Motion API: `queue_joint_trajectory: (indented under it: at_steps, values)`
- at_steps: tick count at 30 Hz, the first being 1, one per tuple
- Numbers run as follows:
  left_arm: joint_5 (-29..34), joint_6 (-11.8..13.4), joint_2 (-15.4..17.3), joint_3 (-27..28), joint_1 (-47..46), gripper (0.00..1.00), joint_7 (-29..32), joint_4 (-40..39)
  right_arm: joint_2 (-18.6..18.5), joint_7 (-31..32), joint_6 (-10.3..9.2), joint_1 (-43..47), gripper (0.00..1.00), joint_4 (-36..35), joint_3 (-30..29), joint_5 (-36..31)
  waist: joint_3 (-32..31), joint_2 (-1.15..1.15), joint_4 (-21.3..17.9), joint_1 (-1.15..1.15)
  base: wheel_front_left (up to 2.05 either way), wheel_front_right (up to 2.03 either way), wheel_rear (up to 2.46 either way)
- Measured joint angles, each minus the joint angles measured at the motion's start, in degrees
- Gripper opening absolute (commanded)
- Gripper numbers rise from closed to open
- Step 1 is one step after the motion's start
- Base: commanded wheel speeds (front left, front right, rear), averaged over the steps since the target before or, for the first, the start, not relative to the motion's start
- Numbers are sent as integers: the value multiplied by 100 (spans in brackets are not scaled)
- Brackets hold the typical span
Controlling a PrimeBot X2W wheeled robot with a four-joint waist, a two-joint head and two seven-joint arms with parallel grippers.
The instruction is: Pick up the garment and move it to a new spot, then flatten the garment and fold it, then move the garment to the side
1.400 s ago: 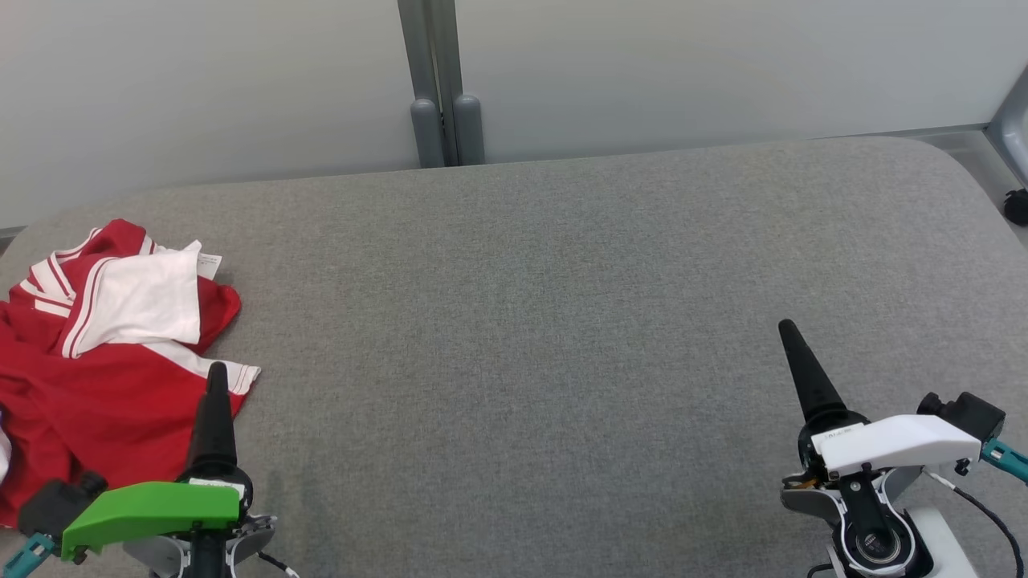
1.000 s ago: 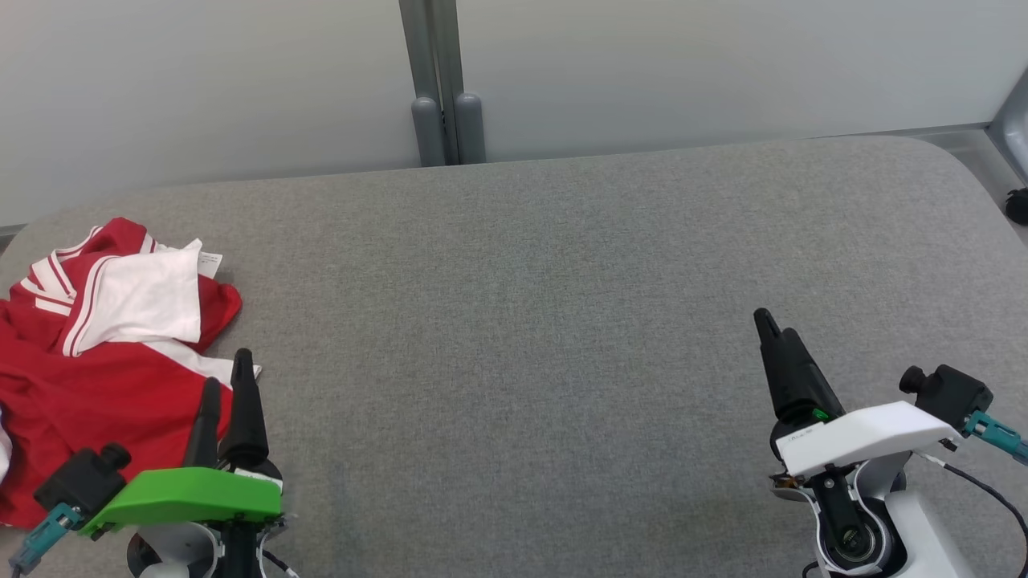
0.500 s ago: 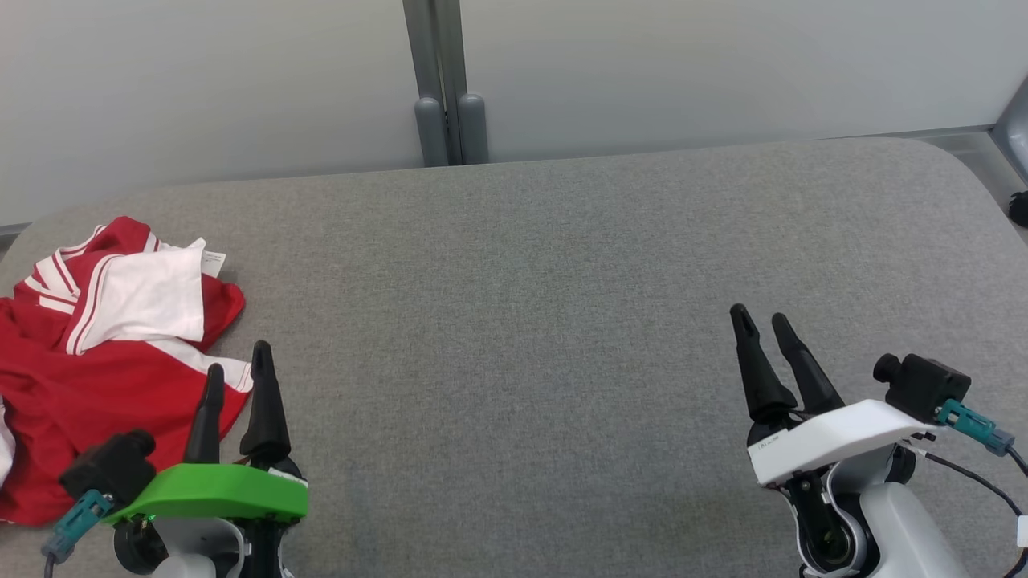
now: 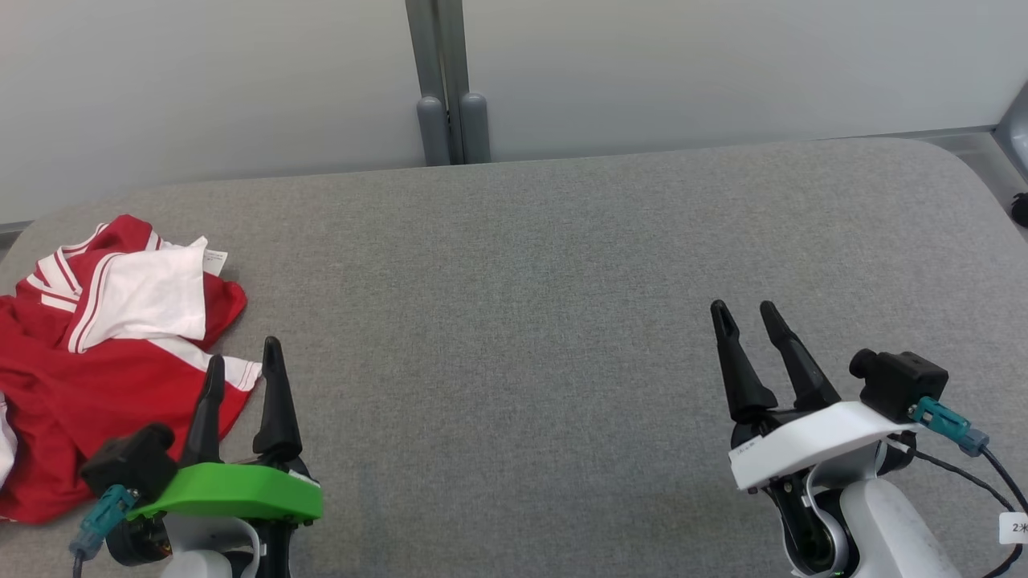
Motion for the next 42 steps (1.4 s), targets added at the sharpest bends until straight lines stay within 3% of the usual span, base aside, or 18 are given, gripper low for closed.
queue_joint_trajectory:
  at_steps: [42]
  values:
    - [2007, 16, 13, -256, -18, 100, -513, -47, 96, -514, 1, -149, 100, 77, 1, -1867, 5, 0, 21, 0, 0, 0, 0]
